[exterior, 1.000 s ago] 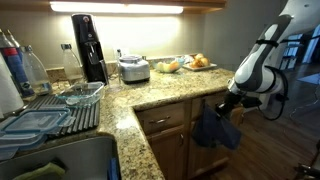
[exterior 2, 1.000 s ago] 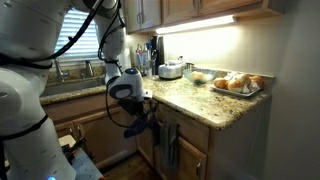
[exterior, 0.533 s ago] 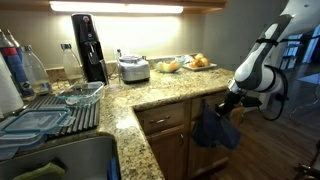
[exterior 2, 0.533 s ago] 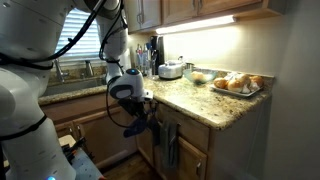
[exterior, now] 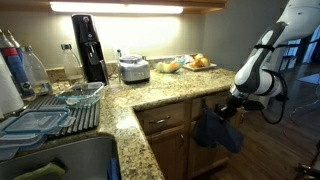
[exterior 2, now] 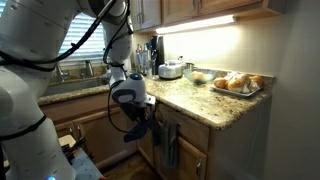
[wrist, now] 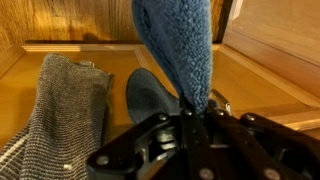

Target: Pick up the blue towel from the countertop and hang it on the cabinet

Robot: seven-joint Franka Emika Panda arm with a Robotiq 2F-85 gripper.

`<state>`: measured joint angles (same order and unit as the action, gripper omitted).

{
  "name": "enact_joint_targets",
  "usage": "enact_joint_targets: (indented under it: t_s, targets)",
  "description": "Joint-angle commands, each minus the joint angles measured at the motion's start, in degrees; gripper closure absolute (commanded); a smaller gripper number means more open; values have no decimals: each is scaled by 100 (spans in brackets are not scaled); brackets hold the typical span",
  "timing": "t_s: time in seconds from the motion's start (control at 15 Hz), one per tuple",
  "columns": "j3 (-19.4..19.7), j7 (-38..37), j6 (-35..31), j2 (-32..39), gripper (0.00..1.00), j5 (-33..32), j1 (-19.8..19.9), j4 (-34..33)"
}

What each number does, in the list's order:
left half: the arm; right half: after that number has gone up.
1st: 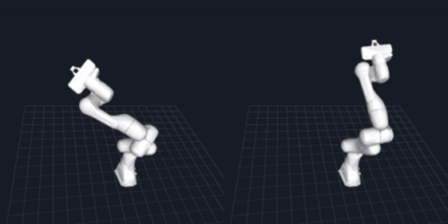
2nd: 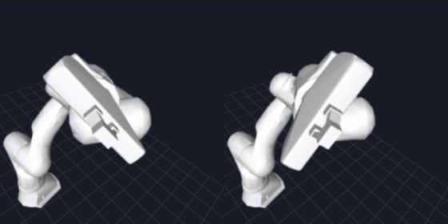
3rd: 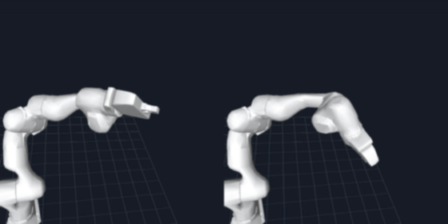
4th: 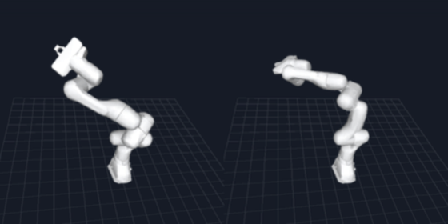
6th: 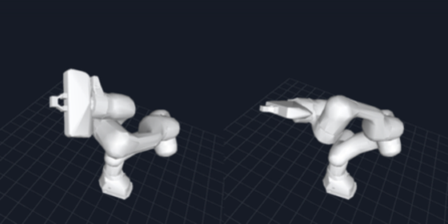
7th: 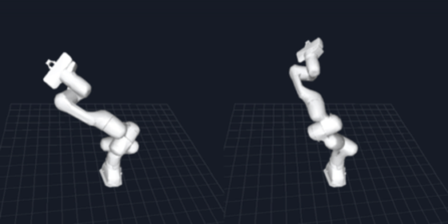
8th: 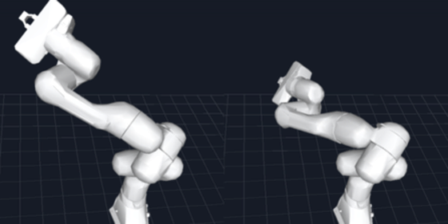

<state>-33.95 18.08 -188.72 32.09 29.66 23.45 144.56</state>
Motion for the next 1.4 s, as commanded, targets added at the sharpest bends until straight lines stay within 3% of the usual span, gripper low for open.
enact_joint_targets:
  t_s: [0.0, 0.27, 0.53, 0.67, 0.73, 1.0, 1.33]
  targets:
    - [66, 15, -135, 223, 95, -16, 16, -113]
    - [70, 12, -131, 365, 95, -15, 77, -233]
    - [-274, 19, -133, 266, 96, -39, 424, -236]
    - [-156, -17, -83, 224, 95, 18, 351, -282]
    - [114, -863, -43, 199, 96, -904, 289, -229]
    - [459, -1519, 6, 139, 95, -1742, 222, -241]
    - [481, -1940, -10, -54, 95, -2217, 293, -94]
